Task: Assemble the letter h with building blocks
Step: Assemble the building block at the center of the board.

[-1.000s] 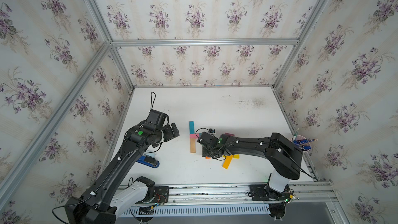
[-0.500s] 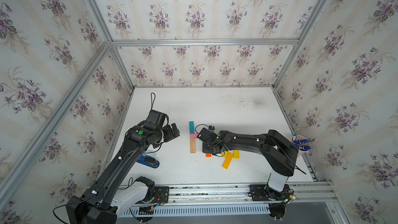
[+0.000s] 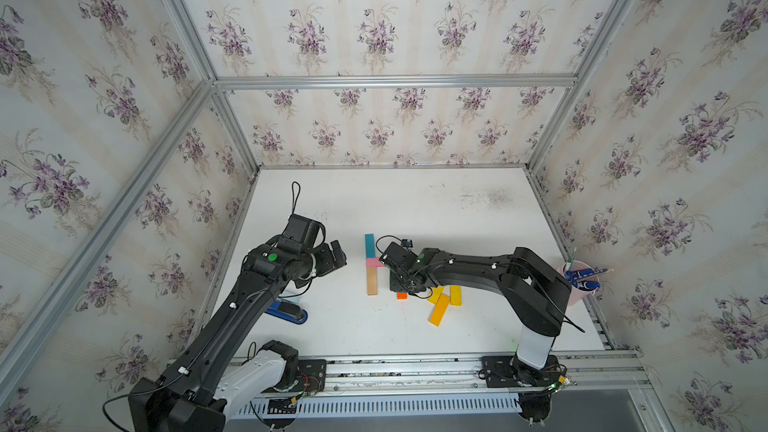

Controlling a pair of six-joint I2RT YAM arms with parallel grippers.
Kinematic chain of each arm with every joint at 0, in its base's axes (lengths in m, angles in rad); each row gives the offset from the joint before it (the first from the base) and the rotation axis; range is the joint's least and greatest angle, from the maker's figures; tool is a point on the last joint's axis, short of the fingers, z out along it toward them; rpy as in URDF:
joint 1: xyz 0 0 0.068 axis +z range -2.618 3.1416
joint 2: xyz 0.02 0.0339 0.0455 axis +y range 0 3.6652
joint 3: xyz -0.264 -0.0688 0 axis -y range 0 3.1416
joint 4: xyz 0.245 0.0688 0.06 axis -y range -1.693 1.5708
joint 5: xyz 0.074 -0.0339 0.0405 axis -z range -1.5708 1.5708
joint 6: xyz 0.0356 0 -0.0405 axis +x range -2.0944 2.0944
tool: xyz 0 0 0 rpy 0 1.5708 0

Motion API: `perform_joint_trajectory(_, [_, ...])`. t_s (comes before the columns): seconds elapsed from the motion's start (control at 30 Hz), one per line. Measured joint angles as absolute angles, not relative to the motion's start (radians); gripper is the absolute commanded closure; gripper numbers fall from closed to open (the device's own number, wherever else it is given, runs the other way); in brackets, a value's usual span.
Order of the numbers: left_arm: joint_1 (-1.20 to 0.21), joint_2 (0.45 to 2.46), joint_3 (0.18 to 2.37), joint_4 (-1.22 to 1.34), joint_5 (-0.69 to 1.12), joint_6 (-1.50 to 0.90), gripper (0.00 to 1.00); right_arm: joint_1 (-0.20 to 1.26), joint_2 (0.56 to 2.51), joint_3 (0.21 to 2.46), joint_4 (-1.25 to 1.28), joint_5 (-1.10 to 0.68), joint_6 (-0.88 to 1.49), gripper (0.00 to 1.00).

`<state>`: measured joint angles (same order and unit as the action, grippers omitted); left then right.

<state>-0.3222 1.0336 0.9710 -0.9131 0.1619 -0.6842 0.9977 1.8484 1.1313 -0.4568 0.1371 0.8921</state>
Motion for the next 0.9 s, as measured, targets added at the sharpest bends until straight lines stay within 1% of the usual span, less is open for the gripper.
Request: perform_joint_trajectory(0.9, [-0.321,1.037,0.941,-0.891,0.179,-0.678,0.02,0.971,1.880,1.174,-0.458,0.138,0.880,0.68])
